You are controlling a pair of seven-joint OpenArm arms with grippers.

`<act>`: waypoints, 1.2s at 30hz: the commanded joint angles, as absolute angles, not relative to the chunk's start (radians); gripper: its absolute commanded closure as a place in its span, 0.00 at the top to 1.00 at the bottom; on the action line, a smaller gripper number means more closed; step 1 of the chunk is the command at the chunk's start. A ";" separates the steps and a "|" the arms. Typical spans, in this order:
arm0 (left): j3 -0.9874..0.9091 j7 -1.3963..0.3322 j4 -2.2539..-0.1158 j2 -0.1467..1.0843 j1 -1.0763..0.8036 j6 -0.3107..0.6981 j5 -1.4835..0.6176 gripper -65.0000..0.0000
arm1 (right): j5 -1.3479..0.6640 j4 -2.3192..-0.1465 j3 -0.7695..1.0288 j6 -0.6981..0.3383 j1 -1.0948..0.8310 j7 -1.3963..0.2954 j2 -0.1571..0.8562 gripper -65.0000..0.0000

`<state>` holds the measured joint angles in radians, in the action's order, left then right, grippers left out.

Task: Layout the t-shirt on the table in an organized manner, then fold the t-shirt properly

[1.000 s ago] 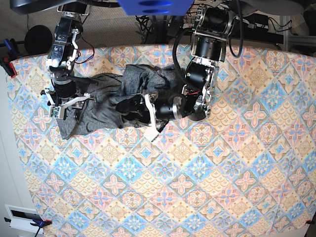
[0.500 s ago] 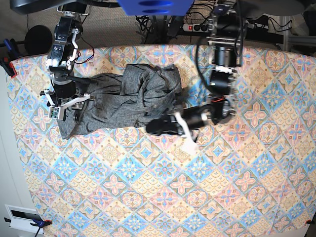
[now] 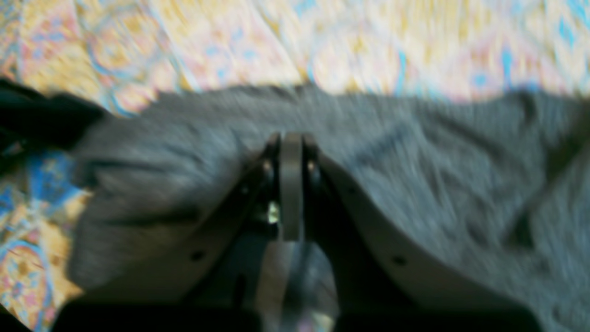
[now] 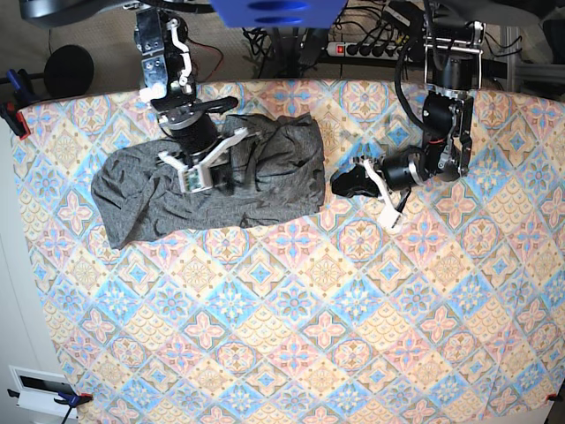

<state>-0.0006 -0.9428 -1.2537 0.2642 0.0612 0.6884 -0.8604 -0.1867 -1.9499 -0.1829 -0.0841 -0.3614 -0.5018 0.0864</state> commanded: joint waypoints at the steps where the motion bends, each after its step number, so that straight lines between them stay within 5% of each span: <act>1: -0.004 -0.928 -1.273 0.271 0.068 0.698 -0.868 0.00 | -0.197 -1.972 -0.214 -0.097 -0.364 -0.489 0.087 0.00; 12: -0.002 -0.929 -1.273 0.248 0.062 0.698 -0.768 0.00 | -0.200 -1.988 -0.604 -0.203 -0.222 -0.495 0.179 0.00; 36: -0.007 -0.929 -1.322 0.252 0.062 0.698 -0.768 0.00 | -0.197 -1.732 -0.608 -0.200 -0.139 -0.498 0.134 0.00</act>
